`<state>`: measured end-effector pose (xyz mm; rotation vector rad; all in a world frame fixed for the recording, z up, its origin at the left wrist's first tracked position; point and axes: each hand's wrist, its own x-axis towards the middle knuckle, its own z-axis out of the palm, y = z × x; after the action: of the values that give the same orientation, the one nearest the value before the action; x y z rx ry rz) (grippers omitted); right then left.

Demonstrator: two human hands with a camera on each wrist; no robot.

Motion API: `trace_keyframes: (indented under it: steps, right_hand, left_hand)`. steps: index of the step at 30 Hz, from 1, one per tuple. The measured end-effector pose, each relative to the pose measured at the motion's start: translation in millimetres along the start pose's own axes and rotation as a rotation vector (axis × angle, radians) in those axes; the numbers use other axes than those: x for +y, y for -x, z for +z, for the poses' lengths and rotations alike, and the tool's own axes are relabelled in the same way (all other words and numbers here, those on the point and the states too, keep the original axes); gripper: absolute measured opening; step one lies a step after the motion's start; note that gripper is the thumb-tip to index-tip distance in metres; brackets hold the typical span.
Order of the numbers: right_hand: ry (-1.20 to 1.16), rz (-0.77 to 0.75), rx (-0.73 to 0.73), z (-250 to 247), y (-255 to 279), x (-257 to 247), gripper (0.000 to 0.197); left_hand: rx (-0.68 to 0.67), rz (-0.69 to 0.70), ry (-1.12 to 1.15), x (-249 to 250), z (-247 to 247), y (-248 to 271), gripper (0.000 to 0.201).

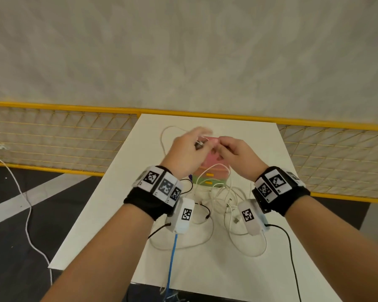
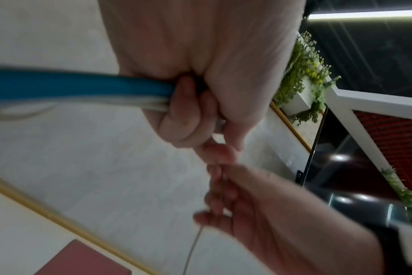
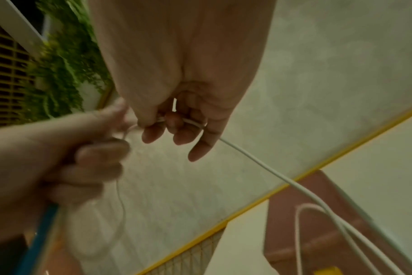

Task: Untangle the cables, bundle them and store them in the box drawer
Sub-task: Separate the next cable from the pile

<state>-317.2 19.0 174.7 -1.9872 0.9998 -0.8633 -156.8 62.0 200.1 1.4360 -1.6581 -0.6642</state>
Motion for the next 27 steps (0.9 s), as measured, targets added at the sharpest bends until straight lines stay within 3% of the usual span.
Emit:
trace_keyframes:
  steps: [3, 10, 14, 18, 20, 21, 23, 27]
  right_hand:
    - [-0.035, -0.056, -0.025, 0, -1, -10, 0.023]
    - [-0.119, 0.212, 0.004, -6, 24, 59, 0.033]
    - [-0.087, 0.167, 0.095, -8, 22, 56, 0.033]
    - [-0.037, 0.012, 0.071, -11, 8, 18, 0.031]
    - [-0.040, -0.076, 0.052, -12, 4, -1, 0.026]
    - [-0.044, -0.105, 0.059, -13, 3, -7, 0.024]
    - [-0.055, -0.116, 0.067, -17, 3, -9, 0.021]
    - [-0.071, -0.019, 0.035, -20, 9, 23, 0.021]
  left_hand:
    - [0.027, 0.014, -0.054, -2, 5, -2, 0.029]
    - [0.516, 0.008, 0.180, 0, -49, -16, 0.037]
    - [0.419, -0.014, 0.116, -2, -46, -10, 0.008]
    - [0.073, 0.006, 0.080, 3, -13, 4, 0.043]
    - [-0.017, 0.012, 0.006, 4, 0, 5, 0.034]
    - [-0.021, 0.014, -0.031, 5, 3, 5, 0.024]
    - [0.031, 0.041, -0.029, 4, 2, 3, 0.026]
    - [0.299, 0.114, 0.063, 6, -12, -1, 0.032]
